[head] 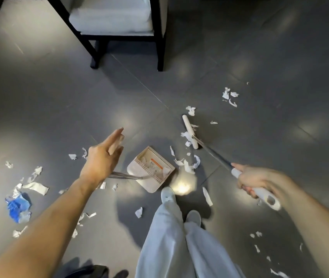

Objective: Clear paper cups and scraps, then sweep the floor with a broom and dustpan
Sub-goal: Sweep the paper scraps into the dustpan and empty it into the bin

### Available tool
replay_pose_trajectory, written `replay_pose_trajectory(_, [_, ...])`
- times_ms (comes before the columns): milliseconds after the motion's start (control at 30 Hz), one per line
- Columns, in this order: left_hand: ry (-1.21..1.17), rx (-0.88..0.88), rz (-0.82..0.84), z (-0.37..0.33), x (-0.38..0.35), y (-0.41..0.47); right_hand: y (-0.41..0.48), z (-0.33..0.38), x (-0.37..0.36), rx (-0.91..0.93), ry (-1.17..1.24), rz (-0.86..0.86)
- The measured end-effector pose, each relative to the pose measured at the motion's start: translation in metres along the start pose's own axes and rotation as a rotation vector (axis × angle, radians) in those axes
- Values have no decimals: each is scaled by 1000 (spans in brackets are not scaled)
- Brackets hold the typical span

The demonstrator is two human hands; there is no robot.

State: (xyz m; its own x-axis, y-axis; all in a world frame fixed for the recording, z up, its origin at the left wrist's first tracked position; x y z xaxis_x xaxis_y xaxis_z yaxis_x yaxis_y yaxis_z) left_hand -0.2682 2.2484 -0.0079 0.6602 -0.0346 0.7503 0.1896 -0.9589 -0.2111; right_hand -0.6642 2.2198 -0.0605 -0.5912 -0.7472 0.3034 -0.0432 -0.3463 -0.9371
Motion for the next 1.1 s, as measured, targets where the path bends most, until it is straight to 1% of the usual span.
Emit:
replay_pose_trajectory(133, [6,0,-28,-8,-21,-8,0,-16,-45,10,-34,60])
replay_pose_trajectory(200, [0,-32,-38,-15,-29,-8,-5,-24,-65,3,33,93])
replay_pose_trajectory(300, [-57,-81,-35,-21,-36,-4,-21,-33,-85,-5,159,199])
replay_pose_trajectory(400, [-67,-130,-44,-17,-30,0,-43,-36,-88,1,191,248])
replay_pose_trajectory(500, [14,-215,-55,-7,-20,-5,-67,-39,-88,7,252,238])
replay_pose_trajectory(633, [-76,-194,85,-2,-21,-16,-98,-52,-95,7,322,154])
replay_pose_trajectory(733, [88,-352,88,-5,-23,-22,-107,-61,-101,5,342,70])
replay_pose_trajectory(767, [134,-377,92,-5,-23,-23,-107,-65,-102,1,350,46])
replay_pose_trajectory(833, [148,-382,126,-2,-25,-27,-103,-73,-104,-16,367,5])
replay_pose_trajectory(900, [114,-374,170,1,-29,-33,-94,-79,-110,-46,365,-26])
replay_pose_trajectory(967, [66,-359,177,3,-31,-35,-83,-79,-122,-63,348,-42])
replay_pose_trajectory(1033, [53,-346,163,1,-32,-34,-73,-75,-142,-72,362,-13])
replay_pose_trajectory(1100, [54,-354,161,-1,-34,-32,-69,-68,-165,-89,454,25])
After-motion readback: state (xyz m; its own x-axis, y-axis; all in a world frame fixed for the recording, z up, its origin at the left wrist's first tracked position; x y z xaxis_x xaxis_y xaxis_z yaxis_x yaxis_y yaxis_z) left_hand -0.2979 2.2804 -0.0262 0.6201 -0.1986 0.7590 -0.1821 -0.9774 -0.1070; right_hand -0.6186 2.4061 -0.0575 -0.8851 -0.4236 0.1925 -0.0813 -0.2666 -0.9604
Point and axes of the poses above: each hand's wrist, its own y-axis towards the middle knuckle, its own x-axis out of the back of the hand, z = x × y, the point moved 3 cm from there along y, towards the middle knuckle
